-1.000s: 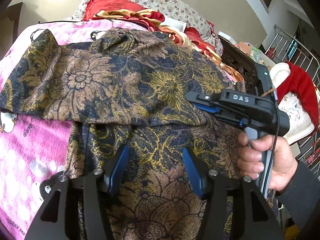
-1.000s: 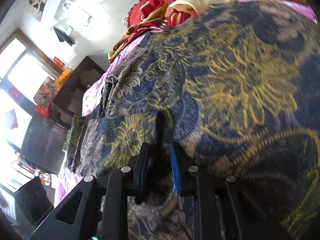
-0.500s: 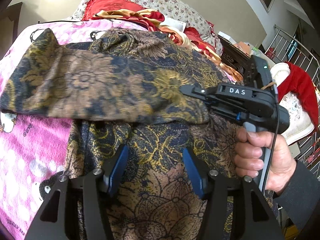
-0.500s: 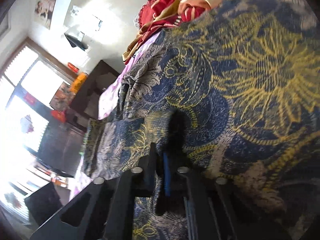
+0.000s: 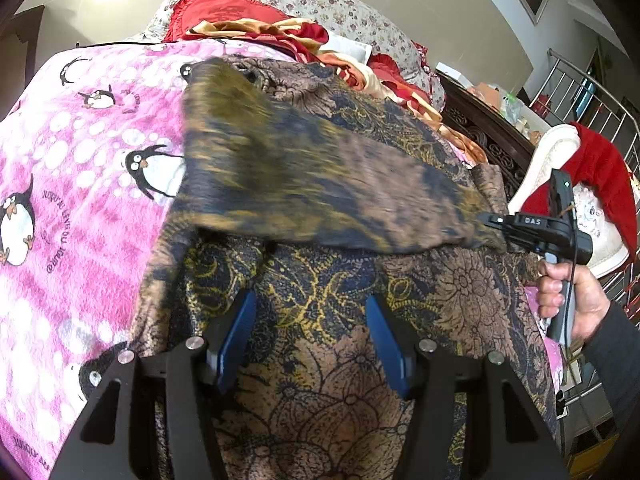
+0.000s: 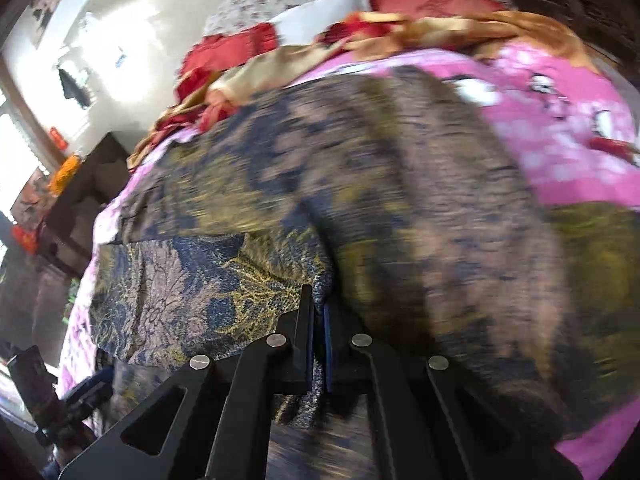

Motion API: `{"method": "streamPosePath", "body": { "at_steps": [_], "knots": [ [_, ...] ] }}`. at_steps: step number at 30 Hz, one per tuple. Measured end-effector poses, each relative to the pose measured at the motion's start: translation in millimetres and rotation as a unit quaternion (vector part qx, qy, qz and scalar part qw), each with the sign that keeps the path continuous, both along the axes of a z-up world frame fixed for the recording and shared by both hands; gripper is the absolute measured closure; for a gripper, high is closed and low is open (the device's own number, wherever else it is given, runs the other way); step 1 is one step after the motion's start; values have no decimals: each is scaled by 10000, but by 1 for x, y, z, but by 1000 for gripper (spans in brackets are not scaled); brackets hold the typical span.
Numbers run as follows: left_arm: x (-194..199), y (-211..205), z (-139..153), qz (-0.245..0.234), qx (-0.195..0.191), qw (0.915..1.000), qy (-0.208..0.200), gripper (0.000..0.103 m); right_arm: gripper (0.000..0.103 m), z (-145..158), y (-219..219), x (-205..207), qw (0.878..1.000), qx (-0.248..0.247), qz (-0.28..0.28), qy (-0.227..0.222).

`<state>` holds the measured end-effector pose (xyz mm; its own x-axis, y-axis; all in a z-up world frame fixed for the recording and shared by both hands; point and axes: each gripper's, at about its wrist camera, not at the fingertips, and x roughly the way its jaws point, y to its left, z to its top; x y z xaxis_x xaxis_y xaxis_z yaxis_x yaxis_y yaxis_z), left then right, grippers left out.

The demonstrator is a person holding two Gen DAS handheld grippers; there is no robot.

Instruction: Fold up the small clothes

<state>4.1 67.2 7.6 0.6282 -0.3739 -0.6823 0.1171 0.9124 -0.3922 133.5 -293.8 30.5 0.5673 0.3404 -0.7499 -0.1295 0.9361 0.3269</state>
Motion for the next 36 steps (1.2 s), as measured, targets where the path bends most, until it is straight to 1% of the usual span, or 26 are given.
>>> {"method": "streamPosePath", "body": {
  "at_steps": [1,3,6,13,14,16,18,20,22,23,24,25,26,27,28,29,30,32,34,36],
  "knots": [
    [0,0,0,-1,2,10000,1,43,89,2,-9,0,9999,-78,-64,0],
    [0,0,0,-1,3,10000,1,43,89,9,-21,0,9989,-388,-255,23],
    [0,0,0,-3,14,10000,1,43,89,8,-43,2,9979,-467,-429,92],
    [-2,1,5,26,69,10000,51,41,89,11,-31,2,9937,-1059,-355,-109],
    [-3,3,12,99,115,9999,9,41,89,12,-30,2,9926,-1151,-365,-106],
    [-2,9,29,333,184,9991,-200,41,88,9,-22,4,9896,-1397,-306,-125],
    [8,17,49,441,77,9981,-413,41,88,5,-16,3,9878,-1547,-182,-74],
    [24,19,67,523,59,9968,-609,42,88,3,-15,3,9873,-1576,-189,-85],
    [44,15,77,385,-34,9969,-683,65,88,2,-14,4,9871,-1585,-206,-73],
    [59,10,75,267,-43,9981,-549,93,88,1,-13,4,9866,-1616,-204,-71],
    [70,6,71,222,-11,9988,-435,98,87,1,-11,4,9855,-1687,-179,-73],
    [78,4,64,249,99,9990,-364,98,87,1,-10,5,9848,-1725,-165,-65],
    [86,3,50,337,357,9987,-170,100,87,1,-10,5,9845,-1748,-158,-54],
    [93,4,32,424,589,9972,179,103,87,1,-9,6,9843,-1758,-154,-35],
    [97,6,15,540,742,9946,487,103,87,1,-9,6,9842,-1767,-142,-16],
    [93,15,5,576,499,9959,478,101,87,2,-9,7,9839,-1782,-119,-13],
    [87,20,8,619,372,9966,388,101,87,3,-9,6,9834,-1812,-73,-25],
    [82,21,19,656,274,9968,362,101,87,8,-9,4,9832,-1824,21,-38],
    [79,21,39,673,268,9973,77,97,87,21,-15,-1,9873,-1583,66,-139],
    [85,19,60,716,316,9967,-226,82,85,36,-22,-10,9921,-1205,61,-344]
  ]
}}
